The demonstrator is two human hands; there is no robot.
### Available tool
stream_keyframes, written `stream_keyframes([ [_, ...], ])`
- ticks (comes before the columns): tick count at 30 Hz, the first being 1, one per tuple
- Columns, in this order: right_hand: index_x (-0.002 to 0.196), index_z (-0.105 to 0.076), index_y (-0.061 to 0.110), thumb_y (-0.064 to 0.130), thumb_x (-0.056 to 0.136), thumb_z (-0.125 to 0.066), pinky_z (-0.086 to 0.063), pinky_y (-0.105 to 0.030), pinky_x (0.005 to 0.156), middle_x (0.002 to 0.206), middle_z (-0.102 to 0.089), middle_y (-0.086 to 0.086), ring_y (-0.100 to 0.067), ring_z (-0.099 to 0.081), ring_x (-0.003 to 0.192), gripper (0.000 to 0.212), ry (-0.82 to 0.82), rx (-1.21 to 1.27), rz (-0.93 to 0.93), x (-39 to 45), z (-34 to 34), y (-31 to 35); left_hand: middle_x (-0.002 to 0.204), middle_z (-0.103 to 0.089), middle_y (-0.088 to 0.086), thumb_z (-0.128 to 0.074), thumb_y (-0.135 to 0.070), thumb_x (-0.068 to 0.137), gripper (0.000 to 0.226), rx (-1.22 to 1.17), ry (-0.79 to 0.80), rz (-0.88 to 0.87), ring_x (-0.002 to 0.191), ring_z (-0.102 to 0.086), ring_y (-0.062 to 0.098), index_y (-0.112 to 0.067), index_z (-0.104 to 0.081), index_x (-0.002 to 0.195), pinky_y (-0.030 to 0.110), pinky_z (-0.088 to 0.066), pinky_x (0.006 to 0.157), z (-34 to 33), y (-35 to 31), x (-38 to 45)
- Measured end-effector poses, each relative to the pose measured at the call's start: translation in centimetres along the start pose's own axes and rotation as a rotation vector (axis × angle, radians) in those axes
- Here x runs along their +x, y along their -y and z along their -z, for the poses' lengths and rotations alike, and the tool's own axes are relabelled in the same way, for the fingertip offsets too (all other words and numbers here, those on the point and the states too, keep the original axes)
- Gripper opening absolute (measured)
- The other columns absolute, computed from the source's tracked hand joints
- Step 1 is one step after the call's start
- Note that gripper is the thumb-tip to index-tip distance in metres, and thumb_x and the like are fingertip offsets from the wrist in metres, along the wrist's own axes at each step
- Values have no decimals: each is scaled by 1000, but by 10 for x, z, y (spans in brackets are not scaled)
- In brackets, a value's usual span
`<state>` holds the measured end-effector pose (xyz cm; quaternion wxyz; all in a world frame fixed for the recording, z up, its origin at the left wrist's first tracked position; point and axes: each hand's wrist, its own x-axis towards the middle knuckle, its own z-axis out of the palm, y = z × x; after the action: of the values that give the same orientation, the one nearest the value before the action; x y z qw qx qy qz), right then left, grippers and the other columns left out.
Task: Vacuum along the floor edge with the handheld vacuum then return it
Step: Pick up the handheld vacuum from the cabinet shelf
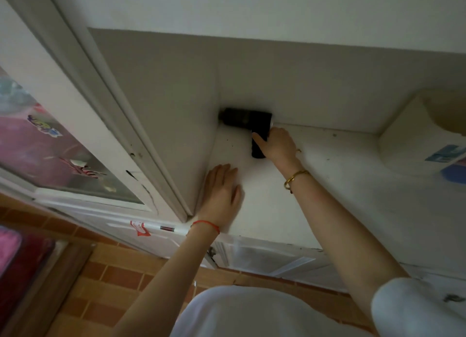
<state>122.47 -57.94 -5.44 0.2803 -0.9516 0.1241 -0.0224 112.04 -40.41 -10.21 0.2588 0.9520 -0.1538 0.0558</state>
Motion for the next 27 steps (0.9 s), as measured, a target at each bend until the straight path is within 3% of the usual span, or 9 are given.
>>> stream_keyframes([
  [5, 61, -43, 13, 50, 90, -57, -25, -25, 43, 66, -50, -3, -19, -50, 59, 50, 7, 132, -80, 8, -13, 2, 141, -50, 14, -56, -24, 92, 44, -1, -39, 31, 131, -43, 34, -8, -55, 133, 48, -34, 111, -4, 2, 2],
  [10, 87, -56, 11, 45, 87, -62, -28, -22, 44, 91, -60, -10, -20, -57, 76, 34, -34, 258, -128, 15, -25, 4, 138, -53, 13, -57, -26, 89, 44, 3, -54, 18, 126, -47, 33, -9, -57, 130, 47, -36, 109, -4, 4, 4],
  [17, 66, -55, 15, 41, 83, -68, -40, -17, 45, 67, -57, 2, -11, -55, 62, 34, 34, 533, -276, 14, -18, 4, 139, -52, 9, -57, -30, 89, 44, 8, -53, 23, 127, -46, 31, -13, -56, 130, 45, -34, 110, -6, 7, 5],
  [23, 87, -65, 7, 21, 83, -70, -49, -24, 51, 72, -65, -7, -15, -60, 59, 16, 158, 1087, -318, -24, 11, 0, 136, -53, 9, -58, -30, 87, 43, 19, -61, 19, 124, -47, 31, -14, -56, 127, 41, -34, 108, -6, 8, 4],
  [27, 106, -61, 4, 14, 84, -70, -48, -25, 59, 78, -63, -7, -15, -59, 67, 26, 295, 1500, -212, -58, 33, -10, 136, -53, 9, -58, -31, 88, 43, 22, -51, 24, 125, -46, 31, -15, -56, 128, 41, -34, 108, -4, 6, 2],
])
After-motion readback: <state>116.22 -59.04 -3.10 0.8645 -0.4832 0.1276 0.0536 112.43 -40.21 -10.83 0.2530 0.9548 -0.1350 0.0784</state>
